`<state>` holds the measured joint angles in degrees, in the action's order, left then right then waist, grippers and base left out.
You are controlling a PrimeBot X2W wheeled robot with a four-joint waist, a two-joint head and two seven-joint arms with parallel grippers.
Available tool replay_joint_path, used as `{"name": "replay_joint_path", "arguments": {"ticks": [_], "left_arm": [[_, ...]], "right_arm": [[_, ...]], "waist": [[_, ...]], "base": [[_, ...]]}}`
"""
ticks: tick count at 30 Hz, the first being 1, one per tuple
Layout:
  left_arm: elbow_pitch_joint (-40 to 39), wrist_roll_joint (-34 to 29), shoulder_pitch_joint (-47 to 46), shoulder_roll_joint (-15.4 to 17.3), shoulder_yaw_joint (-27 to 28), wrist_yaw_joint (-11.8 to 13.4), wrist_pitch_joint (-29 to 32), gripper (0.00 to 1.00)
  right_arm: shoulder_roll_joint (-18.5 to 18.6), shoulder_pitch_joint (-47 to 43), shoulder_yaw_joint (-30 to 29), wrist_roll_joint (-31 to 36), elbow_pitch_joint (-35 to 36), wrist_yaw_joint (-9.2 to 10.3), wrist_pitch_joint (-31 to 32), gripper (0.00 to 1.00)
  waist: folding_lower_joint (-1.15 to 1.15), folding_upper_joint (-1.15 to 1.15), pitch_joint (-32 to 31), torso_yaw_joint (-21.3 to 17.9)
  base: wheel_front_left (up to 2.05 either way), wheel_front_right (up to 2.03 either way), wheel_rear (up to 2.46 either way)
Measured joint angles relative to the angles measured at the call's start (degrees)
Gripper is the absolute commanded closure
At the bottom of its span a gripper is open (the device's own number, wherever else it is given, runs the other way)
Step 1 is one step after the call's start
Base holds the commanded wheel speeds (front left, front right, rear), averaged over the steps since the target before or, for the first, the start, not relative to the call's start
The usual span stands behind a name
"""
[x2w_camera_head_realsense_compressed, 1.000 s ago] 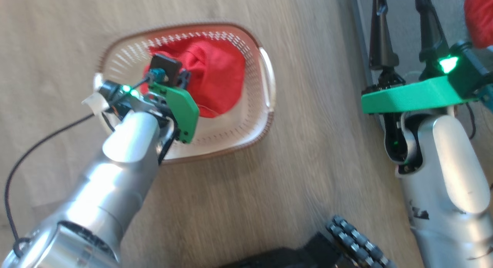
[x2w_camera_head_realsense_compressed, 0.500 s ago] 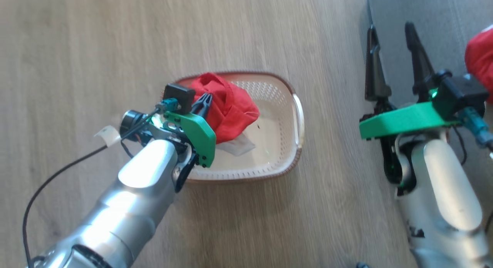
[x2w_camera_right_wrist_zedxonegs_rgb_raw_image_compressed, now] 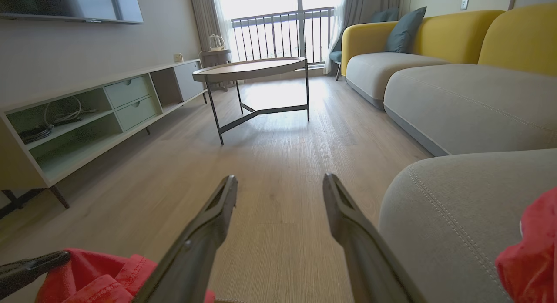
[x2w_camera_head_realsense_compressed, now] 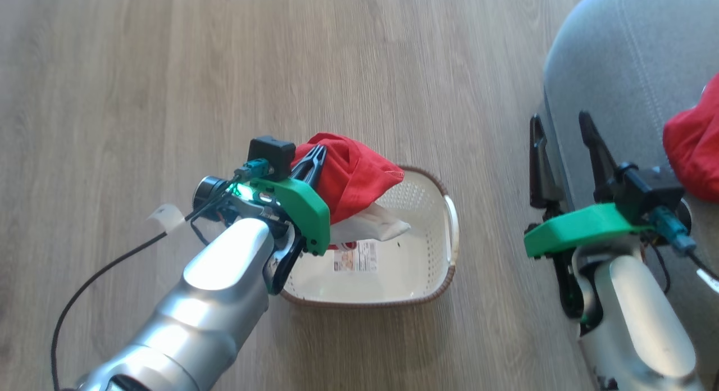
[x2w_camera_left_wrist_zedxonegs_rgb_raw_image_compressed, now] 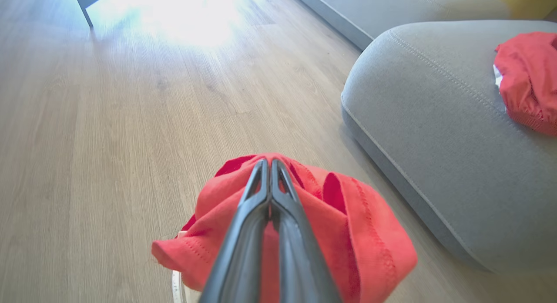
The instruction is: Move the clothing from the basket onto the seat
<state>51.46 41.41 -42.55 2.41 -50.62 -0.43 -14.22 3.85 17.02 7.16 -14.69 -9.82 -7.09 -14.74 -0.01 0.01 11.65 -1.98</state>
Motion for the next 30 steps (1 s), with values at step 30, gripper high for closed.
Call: {"name": "replay_joint_path", "arguments": {"ticks": [30], "left_arm": [[-22.3,-9.1,-5.4,1.4,8.2,1.9,0.6,1.00]], "right_arm": [[-0.4,-8.1,-0.7,-0.1,-1.4,0.00,0.0,0.00]], "waist": [[0.00,0.00,-7.5,1.5]], "base": [[0.00,0.00,0.00]]}}
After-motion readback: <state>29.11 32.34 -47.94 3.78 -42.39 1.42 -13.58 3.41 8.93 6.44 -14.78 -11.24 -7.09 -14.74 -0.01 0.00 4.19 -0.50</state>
